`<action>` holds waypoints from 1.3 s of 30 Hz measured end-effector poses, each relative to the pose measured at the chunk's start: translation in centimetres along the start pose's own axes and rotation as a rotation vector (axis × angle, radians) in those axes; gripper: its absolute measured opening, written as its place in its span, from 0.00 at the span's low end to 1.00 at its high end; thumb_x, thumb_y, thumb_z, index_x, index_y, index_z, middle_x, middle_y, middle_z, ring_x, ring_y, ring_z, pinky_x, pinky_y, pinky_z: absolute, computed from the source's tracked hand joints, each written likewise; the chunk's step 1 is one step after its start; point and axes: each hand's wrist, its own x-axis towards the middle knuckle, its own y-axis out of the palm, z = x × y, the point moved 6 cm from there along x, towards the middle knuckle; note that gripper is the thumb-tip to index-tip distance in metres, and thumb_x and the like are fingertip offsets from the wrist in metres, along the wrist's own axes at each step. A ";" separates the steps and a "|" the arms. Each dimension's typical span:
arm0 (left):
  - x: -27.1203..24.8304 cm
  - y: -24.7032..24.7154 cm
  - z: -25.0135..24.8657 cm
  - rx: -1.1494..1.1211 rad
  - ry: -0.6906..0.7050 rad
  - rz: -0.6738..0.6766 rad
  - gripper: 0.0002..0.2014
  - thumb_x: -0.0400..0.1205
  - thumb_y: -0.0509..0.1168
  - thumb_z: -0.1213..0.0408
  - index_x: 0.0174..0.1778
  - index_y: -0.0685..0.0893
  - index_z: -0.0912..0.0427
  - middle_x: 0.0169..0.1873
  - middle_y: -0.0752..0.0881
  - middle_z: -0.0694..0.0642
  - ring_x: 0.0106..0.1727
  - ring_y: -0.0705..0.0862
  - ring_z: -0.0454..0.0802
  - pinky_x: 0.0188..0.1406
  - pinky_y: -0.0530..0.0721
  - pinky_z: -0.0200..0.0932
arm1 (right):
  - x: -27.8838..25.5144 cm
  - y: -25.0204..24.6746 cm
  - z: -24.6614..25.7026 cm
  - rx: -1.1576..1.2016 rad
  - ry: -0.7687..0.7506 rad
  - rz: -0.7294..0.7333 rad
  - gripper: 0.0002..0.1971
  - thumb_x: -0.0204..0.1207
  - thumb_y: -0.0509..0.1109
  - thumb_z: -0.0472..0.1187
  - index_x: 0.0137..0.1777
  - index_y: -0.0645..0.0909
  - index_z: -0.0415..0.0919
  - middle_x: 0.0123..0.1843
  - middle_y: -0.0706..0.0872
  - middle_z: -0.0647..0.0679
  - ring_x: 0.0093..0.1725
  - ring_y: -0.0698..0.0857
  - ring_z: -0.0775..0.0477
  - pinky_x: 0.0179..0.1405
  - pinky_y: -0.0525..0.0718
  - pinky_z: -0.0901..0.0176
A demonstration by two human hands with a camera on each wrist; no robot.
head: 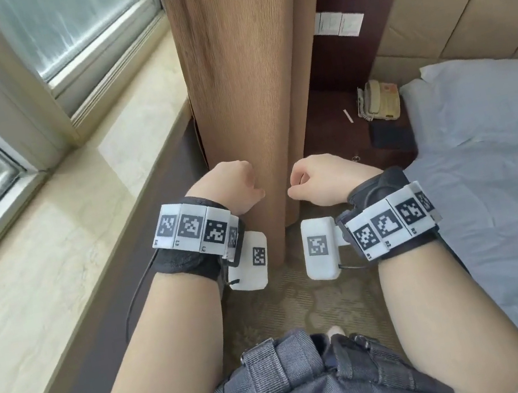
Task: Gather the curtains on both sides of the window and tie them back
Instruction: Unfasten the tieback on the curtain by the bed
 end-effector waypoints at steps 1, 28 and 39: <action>1.3 -0.4 0.1 -0.010 -0.014 -0.015 0.14 0.82 0.61 0.56 0.59 0.80 0.60 0.55 0.83 0.57 0.54 0.82 0.57 0.55 0.82 0.50 | 1.2 -0.5 -0.2 -0.007 -0.009 0.010 0.15 0.80 0.62 0.48 0.62 0.79 0.43 0.62 0.82 0.46 0.55 0.80 0.46 0.49 0.75 0.57; 12.8 -15.6 5.1 -0.395 -0.270 -0.943 0.19 0.82 0.63 0.58 0.67 0.74 0.60 0.62 0.80 0.54 0.59 0.79 0.49 0.58 0.74 0.41 | 18.1 -17.6 7.4 -0.100 -0.584 -0.260 0.13 0.80 0.60 0.47 0.61 0.77 0.47 0.55 0.83 0.51 0.52 0.82 0.47 0.54 0.81 0.50; 12.9 -17.4 3.9 -0.848 0.152 -1.066 0.09 0.76 0.72 0.65 0.34 0.81 0.47 0.33 0.83 0.41 0.33 0.80 0.31 0.37 0.77 0.28 | 15.7 -20.8 9.2 0.299 -0.601 -0.684 0.21 0.76 0.61 0.64 0.54 0.81 0.49 0.44 0.85 0.59 0.45 0.85 0.54 0.51 0.85 0.50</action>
